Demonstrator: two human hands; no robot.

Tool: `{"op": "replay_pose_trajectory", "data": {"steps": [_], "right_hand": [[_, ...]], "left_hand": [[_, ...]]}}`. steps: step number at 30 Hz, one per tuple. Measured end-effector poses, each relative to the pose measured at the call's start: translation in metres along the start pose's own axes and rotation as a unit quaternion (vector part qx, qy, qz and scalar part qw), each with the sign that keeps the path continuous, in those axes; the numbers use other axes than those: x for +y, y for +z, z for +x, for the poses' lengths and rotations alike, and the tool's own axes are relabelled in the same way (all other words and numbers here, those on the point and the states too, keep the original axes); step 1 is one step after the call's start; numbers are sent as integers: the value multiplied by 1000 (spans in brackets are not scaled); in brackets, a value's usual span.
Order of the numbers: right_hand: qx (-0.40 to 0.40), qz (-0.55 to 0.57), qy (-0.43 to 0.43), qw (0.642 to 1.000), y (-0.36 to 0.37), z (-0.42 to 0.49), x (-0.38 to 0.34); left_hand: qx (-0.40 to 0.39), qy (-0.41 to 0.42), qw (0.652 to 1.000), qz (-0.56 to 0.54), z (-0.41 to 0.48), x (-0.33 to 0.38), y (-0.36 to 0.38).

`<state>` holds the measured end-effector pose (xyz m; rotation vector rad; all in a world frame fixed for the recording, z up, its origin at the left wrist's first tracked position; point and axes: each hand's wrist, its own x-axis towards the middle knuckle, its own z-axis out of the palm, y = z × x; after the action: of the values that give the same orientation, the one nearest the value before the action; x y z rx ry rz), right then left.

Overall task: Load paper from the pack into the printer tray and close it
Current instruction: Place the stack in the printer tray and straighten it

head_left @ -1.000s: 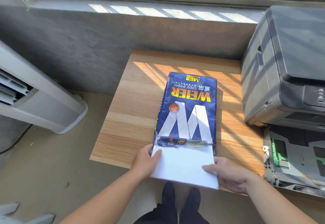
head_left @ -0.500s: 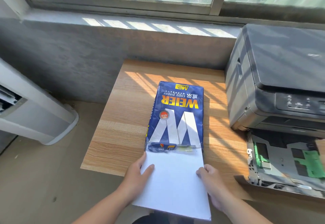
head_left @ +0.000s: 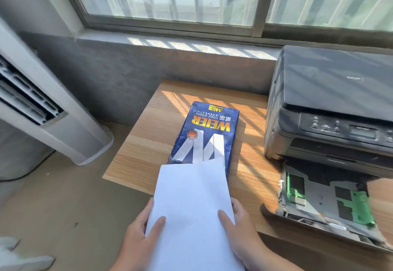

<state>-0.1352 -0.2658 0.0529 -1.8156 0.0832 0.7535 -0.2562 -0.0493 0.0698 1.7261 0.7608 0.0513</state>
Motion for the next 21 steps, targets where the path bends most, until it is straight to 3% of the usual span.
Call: {"op": "replay_pose_trajectory", "data": {"steps": [7,15,21], "right_hand": [[73,1,-20,997,-101,-19,0],[196,-2,5,981,-222,-38,51],[240,-31,42,969,-273,-38,79]], "left_hand": [[-12,49,999,-11,-6,39,98],[-155,70,984,48,3,58,229],[-220,81,964,125,10,55,293]]}}
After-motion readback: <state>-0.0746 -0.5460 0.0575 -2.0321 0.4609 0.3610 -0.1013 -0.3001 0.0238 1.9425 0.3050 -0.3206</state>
